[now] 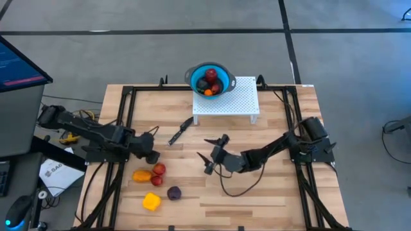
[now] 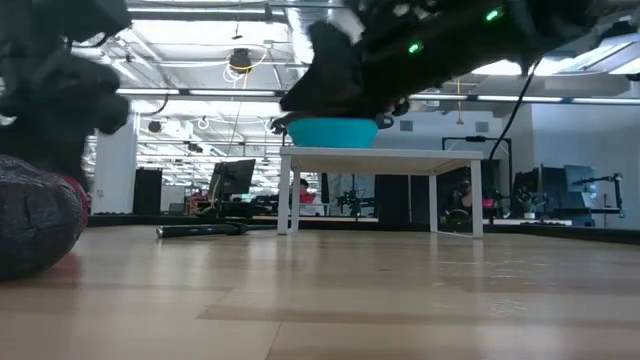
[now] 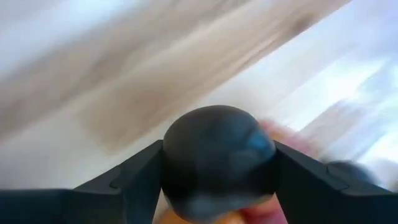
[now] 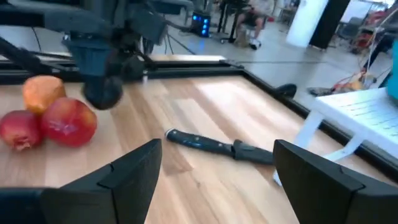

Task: Pick & Place Fruit
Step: Put the black plum into the blue strainer bowl on the shelf

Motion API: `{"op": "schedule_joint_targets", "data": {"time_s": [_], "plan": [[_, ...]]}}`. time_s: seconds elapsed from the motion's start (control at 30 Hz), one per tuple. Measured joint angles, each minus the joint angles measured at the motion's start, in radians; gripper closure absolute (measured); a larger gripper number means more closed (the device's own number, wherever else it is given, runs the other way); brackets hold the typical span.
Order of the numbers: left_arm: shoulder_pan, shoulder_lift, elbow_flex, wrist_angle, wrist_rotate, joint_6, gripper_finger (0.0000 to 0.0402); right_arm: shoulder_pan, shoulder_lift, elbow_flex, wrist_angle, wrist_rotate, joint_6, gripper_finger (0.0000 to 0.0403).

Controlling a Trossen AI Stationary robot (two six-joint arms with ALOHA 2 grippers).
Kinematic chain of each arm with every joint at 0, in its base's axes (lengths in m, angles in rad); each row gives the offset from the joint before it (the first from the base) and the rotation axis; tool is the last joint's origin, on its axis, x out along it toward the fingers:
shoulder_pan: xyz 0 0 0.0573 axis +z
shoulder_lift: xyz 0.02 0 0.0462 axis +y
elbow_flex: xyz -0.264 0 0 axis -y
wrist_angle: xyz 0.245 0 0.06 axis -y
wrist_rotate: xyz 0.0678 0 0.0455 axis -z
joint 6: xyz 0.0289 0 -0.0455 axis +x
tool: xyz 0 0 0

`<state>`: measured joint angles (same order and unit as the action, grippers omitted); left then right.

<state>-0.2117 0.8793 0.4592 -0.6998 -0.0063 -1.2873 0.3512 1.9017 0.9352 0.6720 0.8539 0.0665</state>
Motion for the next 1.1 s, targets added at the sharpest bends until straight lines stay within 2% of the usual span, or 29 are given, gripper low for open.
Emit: {"op": "schedule_joint_targets", "data": {"time_s": [0.13, 0.27, 0.37, 0.5, 0.57, 0.67, 0.8, 0.9, 1.0, 1.1], "plan": [[0.064, -0.026, 0.005, 0.171, -0.013, 0.157, 0.0142, 0.037, -0.031, -0.045, 0.004, 0.011, 0.003, 0.0101], [0.139, -0.026, 0.005, 0.418, -0.002, 0.377, 0.015, 0.05, -0.033, -0.052, 0.083, -0.019, 0.002, 0.0101], [0.193, 0.001, 0.004, 0.619, 0.114, 0.543, 0.015, 0.033, -0.035, -0.048, 0.099, -0.119, -0.046, 0.0101], [0.23, 0.063, 0.004, 0.857, 0.338, 0.736, 0.0142, -0.004, -0.035, -0.014, 0.099, -0.215, -0.131, 0.0101], [0.233, 0.095, 0.003, 0.948, 0.434, 0.795, 0.014, -0.017, -0.035, 0.016, 0.099, -0.283, -0.229, 0.0101], [0.233, 0.144, 0.003, 1.057, 0.515, 0.836, 0.0139, -0.015, -0.035, 0.069, 0.097, -0.334, -0.406, 0.0101], [0.233, 0.195, 0.003, 1.157, 0.554, 0.848, 0.0141, 0.004, -0.035, 0.137, 0.087, -0.336, -0.598, 0.0101], [0.233, 0.219, 0.003, 1.187, 0.556, 0.88, 0.0141, 0.014, -0.035, 0.201, 0.008, -0.334, -0.664, 0.0096], [0.233, 0.235, 0.003, 1.223, 0.555, 0.895, 0.014, 0.01, -0.035, 0.29, -0.201, -0.338, -0.63, 0.0078], [0.233, 0.238, 0.002, 1.228, 0.557, 0.9, 0.0141, -0.007, -0.035, 0.379, -0.418, -0.39, -0.569, 0.0055]]}}
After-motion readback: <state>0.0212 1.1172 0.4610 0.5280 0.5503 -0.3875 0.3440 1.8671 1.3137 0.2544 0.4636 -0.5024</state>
